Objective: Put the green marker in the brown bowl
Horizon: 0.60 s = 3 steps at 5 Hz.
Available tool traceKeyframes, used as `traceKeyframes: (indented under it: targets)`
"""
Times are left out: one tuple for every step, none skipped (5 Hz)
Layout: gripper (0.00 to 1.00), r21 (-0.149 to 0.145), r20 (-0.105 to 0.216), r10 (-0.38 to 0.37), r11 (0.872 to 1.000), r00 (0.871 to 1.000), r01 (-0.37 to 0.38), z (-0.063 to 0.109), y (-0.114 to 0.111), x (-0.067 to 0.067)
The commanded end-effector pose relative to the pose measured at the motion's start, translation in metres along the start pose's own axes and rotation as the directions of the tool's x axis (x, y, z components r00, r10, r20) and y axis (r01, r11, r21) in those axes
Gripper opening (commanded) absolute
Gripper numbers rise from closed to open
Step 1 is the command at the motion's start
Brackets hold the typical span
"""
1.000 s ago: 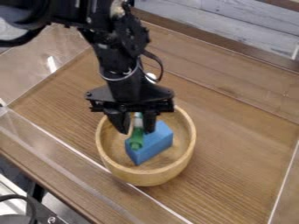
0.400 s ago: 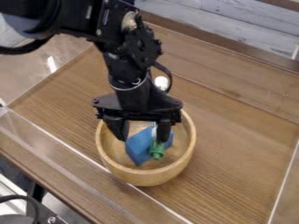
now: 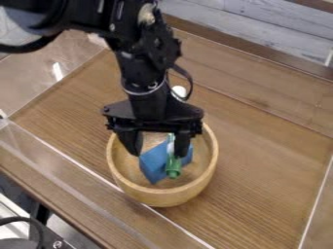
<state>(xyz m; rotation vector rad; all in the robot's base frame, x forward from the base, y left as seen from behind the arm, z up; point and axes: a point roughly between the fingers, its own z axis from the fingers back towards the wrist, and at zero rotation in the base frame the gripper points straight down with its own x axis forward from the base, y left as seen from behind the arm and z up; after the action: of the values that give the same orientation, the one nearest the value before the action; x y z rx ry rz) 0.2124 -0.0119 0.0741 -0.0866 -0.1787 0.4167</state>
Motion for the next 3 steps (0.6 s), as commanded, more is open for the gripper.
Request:
traceKeyframes:
  targets:
    - [1.0,-0.027,0.041,-0.013,1.0,0.999,0.014,0.018,-0.01,0.013]
    - [1.0,-0.034,0.041,-0.019,0.999,0.999,0.02,0.026,-0.015,0.019]
    - [1.0,-0.04,0.044,-0.034,0.999,0.998,0.035,0.036,-0.021,0.025]
